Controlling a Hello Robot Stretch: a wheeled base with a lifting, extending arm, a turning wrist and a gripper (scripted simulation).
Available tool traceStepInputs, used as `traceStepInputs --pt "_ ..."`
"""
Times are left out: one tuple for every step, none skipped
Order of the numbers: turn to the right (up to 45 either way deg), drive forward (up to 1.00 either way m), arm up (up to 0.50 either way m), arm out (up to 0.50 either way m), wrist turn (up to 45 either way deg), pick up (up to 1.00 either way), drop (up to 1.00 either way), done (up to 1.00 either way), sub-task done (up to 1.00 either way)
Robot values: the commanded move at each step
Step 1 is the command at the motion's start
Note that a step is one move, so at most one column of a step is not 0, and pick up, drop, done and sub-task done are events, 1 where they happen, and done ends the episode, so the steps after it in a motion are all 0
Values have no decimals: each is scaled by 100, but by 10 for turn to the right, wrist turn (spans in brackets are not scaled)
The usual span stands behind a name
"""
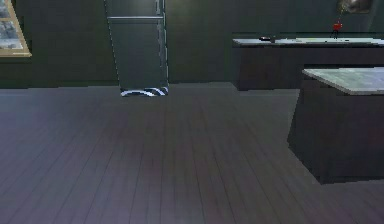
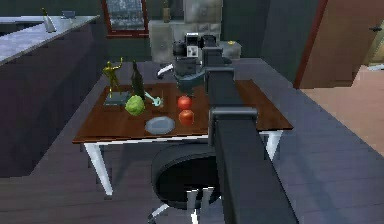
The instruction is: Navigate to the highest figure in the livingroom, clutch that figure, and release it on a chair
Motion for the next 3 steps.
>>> traceStepInputs --pt "0 0 0 0 150 0 0 0 0" --pt "0 0 -38 0 0 0 0 0 0" --pt "0 0 -50 0 0 0 0 0 0"
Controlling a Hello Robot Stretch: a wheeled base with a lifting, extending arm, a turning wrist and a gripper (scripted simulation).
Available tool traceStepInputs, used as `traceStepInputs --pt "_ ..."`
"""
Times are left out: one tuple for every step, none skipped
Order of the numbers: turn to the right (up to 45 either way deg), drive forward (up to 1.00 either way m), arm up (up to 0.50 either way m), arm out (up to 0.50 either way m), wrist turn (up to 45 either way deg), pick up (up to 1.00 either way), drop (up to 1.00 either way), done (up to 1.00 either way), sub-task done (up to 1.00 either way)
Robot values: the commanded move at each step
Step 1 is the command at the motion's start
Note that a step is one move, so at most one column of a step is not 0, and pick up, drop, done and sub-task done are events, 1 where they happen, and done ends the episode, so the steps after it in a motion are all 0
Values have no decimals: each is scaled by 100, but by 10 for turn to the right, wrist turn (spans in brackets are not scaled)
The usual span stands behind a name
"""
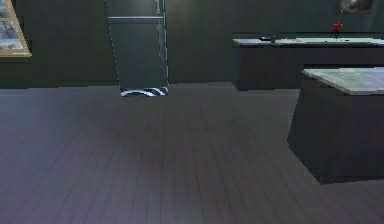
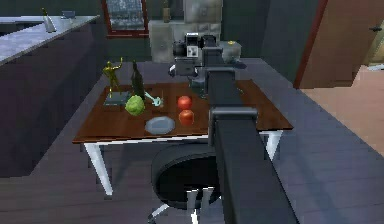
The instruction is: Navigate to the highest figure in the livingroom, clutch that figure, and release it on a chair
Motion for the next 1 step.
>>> traceStepInputs --pt "0 0 0 0 0 0 100 0 0"
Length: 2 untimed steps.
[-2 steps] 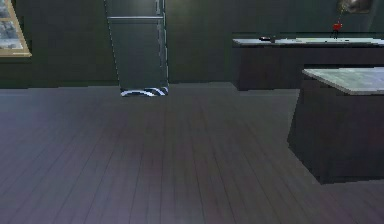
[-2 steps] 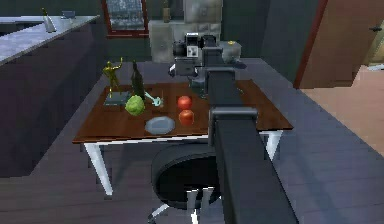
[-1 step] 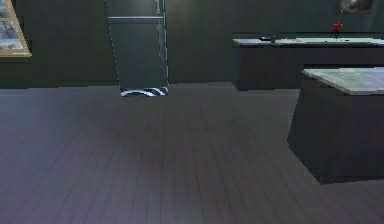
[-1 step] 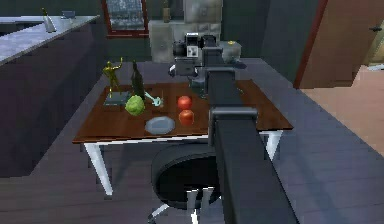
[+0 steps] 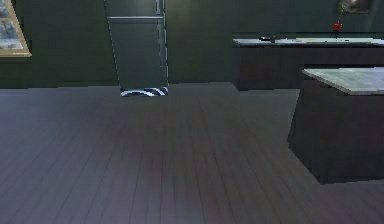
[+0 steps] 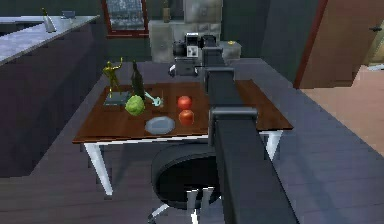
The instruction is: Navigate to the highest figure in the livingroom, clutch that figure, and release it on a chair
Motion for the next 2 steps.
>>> traceStepInputs --pt "0 0 0 -10 0 0 0 0 0" --pt "0 0 0 0 0 0 0 100 0"
